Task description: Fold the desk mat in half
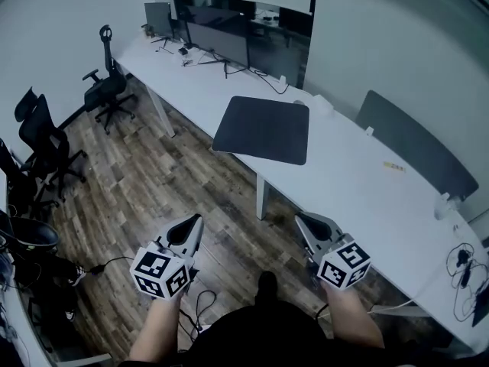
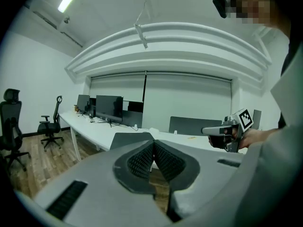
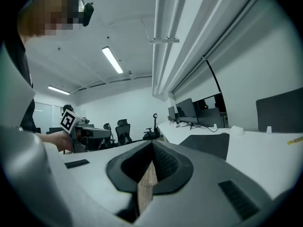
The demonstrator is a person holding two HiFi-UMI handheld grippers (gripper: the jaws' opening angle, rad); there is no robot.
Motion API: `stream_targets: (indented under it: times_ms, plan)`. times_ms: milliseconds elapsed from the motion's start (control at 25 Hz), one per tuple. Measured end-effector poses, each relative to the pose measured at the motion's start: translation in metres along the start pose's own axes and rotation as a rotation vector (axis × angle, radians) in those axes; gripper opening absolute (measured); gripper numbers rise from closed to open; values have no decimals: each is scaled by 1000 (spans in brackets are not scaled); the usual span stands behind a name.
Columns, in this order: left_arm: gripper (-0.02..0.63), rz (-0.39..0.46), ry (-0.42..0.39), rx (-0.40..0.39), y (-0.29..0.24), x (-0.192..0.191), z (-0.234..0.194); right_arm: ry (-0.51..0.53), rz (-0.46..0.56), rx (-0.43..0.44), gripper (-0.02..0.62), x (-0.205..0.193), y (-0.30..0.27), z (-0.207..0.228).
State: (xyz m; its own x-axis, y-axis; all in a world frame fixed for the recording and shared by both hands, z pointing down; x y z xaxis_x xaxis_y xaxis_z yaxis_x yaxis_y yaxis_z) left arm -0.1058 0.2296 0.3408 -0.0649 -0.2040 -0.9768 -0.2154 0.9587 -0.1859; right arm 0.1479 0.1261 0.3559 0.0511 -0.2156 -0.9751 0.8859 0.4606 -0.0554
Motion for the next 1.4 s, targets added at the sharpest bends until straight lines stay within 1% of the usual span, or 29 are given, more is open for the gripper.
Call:
stream_targets:
  times_ms: [80,320,520,640,840,1000,1120,1320,1400]
  plan:
    - [8,-20,-9,2,-23,2,0,-11,-14,2,2,-3,-8,18]
    - [8,-65,-21,-2,-85,5,5,-44,-44,49,2,-13,-32,64]
    - [8,-121,-14,24,-115,4,-3,-65,-56,55,2,-11,-41,100]
    - [8,-144,-15,44,-135,0,-8,-93,-68,44,2,-17,-47,125]
    - [8,-131,-21,50,-160,7,-16,-107,-84,45,3,-21,-61,148]
    - [7,-117,-27,56,-177,15,-26,-86,-88,46,3,-14,-73,158]
    - [8,-104,-46,62,-187,22,-34,-72,-90,39,3,-7,-81,165]
    - [7,-86,-55,64,-203,25,-58,-37,-109,27,3,-2,-104,174]
    - [7,-76,-52,68,-208,26,-73,-26,-117,28,17,0,-117,176]
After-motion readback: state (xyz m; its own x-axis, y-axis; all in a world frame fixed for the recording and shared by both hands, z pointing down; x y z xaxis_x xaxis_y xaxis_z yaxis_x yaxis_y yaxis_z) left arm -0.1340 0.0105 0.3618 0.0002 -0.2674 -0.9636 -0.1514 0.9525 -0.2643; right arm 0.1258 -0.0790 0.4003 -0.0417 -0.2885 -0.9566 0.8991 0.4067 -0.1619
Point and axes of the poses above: the fingertips, and each gripper's own axes: y backward along the fingers, z to its right, x out of its top, the point moved 5 cm from there along y, backward along the fingers, and after that the axes turned 4 degrees about z, right-handed, at the moved point
